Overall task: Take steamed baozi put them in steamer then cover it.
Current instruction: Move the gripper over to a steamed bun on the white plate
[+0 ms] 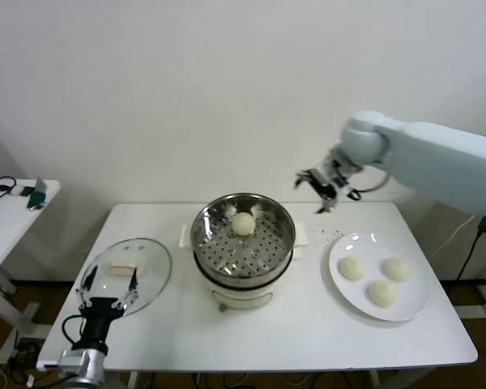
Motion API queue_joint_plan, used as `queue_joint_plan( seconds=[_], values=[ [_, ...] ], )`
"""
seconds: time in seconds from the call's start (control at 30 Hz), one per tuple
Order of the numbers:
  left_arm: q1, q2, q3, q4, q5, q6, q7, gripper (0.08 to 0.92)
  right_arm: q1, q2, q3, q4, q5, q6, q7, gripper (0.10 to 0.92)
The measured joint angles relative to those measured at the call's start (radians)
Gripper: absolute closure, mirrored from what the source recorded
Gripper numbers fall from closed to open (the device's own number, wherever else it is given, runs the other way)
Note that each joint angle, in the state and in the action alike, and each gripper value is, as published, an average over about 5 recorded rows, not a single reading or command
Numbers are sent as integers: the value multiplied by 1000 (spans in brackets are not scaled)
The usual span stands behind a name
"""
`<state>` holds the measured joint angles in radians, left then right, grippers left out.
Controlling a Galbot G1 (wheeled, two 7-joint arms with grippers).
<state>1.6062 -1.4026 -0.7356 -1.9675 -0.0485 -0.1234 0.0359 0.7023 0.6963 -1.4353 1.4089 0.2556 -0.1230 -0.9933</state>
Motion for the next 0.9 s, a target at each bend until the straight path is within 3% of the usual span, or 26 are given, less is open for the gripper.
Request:
queue_joint_plan(
  seconds=[0.4, 0.9],
  values=[
    [1, 8, -4, 1, 1, 10, 1, 177, -268, -91, 142, -87, -29, -92, -11, 203],
    [5, 10, -21, 11, -29, 31, -2, 177, -549, 19, 370, -346, -120, -72, -48, 203]
  ],
)
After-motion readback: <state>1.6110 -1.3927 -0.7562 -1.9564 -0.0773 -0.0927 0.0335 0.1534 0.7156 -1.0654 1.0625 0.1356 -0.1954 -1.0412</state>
